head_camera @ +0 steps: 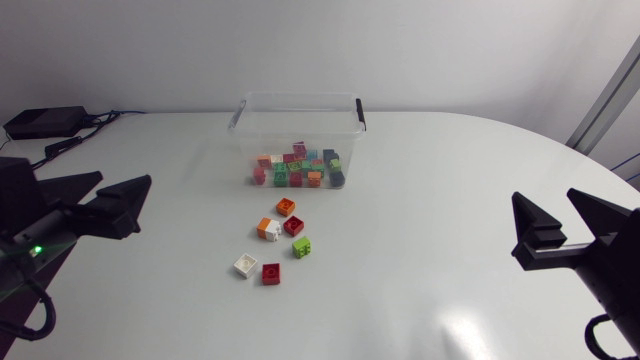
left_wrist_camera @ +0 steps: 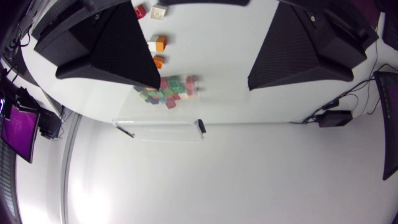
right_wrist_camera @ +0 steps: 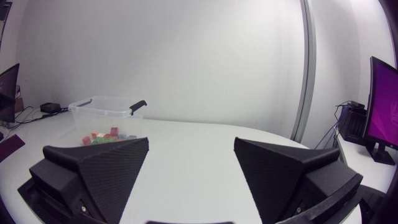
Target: Place the duplo bricks in the container
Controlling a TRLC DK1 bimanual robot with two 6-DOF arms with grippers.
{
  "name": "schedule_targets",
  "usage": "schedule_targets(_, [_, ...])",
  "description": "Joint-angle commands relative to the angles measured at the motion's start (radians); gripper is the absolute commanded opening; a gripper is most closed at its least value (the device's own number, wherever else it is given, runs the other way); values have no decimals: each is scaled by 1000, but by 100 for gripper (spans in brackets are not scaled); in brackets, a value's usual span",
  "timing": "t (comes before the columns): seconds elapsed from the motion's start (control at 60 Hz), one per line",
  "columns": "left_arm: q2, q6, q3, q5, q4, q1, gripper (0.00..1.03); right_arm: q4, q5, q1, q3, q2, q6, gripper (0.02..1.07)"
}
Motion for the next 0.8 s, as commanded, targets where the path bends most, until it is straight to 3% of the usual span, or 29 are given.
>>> schedule_targets(0.0, [109,9,76,-6,-34,-35,97,0,-1,23,50,68,-3,103])
schedule_targets(0.183, [338,1,216,-16,-185,-92,97,-14,12,67,105,177,-3,102])
schedule_targets(0.4, [667,18,360,-23,-346,-135,97,-118,32,104,211,352,-2,102])
schedule_targets(0.517, [789,113,409,-21,-389,-162,97,-208,37,133,280,428,-5,102])
schedule_targets(0.783, [973,133,477,-23,-447,-276,97,-363,-3,196,416,599,-6,102])
